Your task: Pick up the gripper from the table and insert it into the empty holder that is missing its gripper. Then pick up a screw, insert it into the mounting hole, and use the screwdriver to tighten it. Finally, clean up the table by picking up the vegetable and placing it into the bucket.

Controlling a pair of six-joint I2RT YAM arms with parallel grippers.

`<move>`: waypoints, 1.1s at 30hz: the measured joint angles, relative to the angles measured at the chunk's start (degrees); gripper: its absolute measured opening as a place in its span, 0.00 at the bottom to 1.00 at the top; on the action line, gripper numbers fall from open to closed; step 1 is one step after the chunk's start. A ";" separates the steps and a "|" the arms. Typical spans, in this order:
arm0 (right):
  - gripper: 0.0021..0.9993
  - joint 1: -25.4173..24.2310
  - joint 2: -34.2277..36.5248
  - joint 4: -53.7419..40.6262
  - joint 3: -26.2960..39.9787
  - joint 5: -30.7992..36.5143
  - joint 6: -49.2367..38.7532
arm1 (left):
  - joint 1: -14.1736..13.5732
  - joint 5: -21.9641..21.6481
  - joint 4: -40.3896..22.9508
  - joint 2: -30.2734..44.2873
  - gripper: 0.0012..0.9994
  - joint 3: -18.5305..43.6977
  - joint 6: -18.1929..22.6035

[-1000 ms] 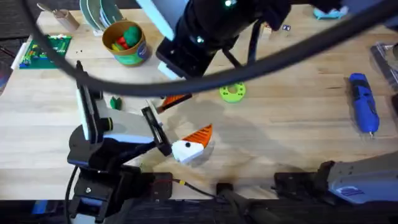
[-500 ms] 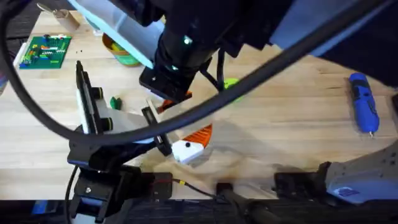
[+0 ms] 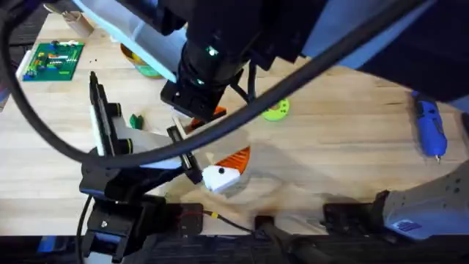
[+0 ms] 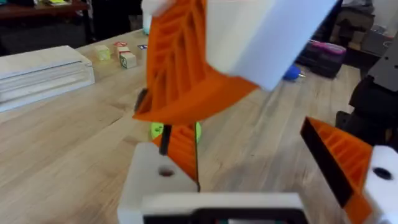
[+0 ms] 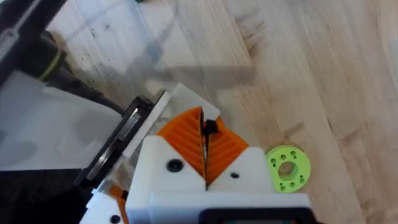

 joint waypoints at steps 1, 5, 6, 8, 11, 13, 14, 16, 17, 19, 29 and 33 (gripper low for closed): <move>0.01 0.00 0.02 0.02 0.00 0.02 0.00 | 0.00 0.00 0.00 0.00 0.99 0.00 0.00; 0.01 0.00 0.00 0.02 0.00 0.00 0.01 | 0.00 0.00 0.00 0.00 0.99 0.00 0.01; 0.01 0.00 0.00 0.02 0.00 0.00 0.01 | 0.00 0.00 0.00 0.00 0.99 0.00 0.00; 0.01 0.00 0.00 0.02 0.00 -0.21 0.00 | 0.00 0.00 0.00 0.00 0.99 0.00 0.00; 0.01 0.04 0.22 0.04 0.02 -0.90 0.02 | 0.00 0.00 0.00 0.00 0.99 0.00 0.00; 0.01 0.11 0.81 -0.08 0.04 -0.90 0.01 | 0.00 0.00 0.00 0.00 0.99 0.00 0.00; 0.01 0.15 1.22 -0.17 0.04 -0.90 0.00 | 0.00 0.00 0.00 0.00 0.99 0.00 0.00; 0.01 0.15 2.00 -0.20 0.04 -0.90 0.02 | 0.00 0.00 -0.06 0.00 0.99 0.00 0.00; 0.01 0.15 2.26 -0.22 0.04 -0.90 0.00 | 0.00 0.00 -0.10 0.00 0.99 0.00 0.00; 0.01 0.15 2.58 -0.20 0.04 -0.90 0.00 | 0.00 0.00 -0.15 -0.01 0.99 0.00 -0.02; 0.01 0.15 2.64 -0.20 0.06 -0.92 0.02 | 0.00 0.00 -0.15 0.00 0.99 0.00 -0.02; 0.01 0.15 2.91 -0.12 0.09 -1.09 0.02 | 0.00 0.02 -0.17 0.00 0.99 0.00 -0.04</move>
